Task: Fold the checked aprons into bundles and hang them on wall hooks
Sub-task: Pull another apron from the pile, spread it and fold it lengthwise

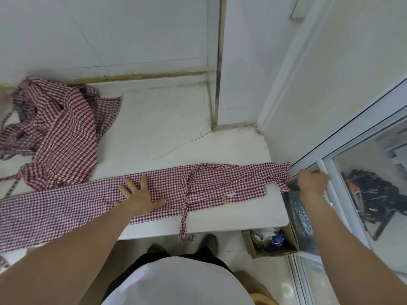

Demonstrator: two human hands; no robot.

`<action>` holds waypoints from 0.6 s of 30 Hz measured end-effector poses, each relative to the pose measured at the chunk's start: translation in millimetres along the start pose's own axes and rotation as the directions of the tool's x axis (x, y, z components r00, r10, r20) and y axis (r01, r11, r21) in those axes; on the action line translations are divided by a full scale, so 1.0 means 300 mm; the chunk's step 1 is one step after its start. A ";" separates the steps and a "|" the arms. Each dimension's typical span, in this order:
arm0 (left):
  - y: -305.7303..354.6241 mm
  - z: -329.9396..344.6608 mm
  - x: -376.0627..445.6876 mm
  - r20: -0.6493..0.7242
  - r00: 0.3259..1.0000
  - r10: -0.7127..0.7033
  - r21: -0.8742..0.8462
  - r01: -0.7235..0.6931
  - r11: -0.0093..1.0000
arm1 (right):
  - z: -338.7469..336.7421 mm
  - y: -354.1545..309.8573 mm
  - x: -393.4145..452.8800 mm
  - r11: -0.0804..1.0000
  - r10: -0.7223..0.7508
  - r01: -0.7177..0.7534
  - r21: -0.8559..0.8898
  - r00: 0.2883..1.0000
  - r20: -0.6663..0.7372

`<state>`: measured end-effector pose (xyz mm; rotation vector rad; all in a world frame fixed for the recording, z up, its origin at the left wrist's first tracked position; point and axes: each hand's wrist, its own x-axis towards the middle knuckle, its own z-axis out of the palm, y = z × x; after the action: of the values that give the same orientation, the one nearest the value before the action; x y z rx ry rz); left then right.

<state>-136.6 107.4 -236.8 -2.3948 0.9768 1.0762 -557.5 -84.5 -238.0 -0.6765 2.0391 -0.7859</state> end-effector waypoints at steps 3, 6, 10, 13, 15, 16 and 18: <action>0.006 -0.001 0.001 -0.004 1.000 -0.006 0.000 0.006 1.000 | 0.031 -0.016 -0.150 0.751 -0.607 0.624 -0.215 0.781 0.146; 0.005 -0.003 -0.003 -0.002 1.000 -0.003 -0.003 0.003 1.000 | 0.071 -0.002 -0.200 0.428 -0.647 0.837 -0.341 0.547 0.531; -0.002 0.003 -0.003 -0.011 1.000 0.013 -0.013 -0.013 1.000 | 0.026 -0.012 -0.160 0.727 -0.427 0.575 -0.376 0.807 0.408; -0.003 0.003 -0.008 -0.012 1.000 0.020 -0.017 -0.020 1.000 | -0.057 0.002 -0.085 0.993 0.006 0.057 -0.099 0.837 0.547; -0.002 0.002 -0.007 -0.012 1.000 0.016 -0.018 -0.016 1.000 | -0.097 0.032 -0.034 0.987 0.153 -0.141 -0.073 0.715 0.682; -0.002 0.003 -0.005 -0.014 1.000 0.010 -0.017 -0.011 1.000 | -0.103 0.049 -0.024 0.987 0.159 -0.136 -0.090 0.677 0.719; -0.002 0.006 -0.002 -0.018 1.000 0.000 -0.011 0.000 1.000 | -0.094 0.070 -0.036 0.993 0.115 -0.111 -0.051 0.713 0.692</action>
<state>-137.2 109.0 -237.5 -2.4169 0.9796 1.0644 -579.4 -55.2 -234.9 -0.7061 1.3634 -0.3584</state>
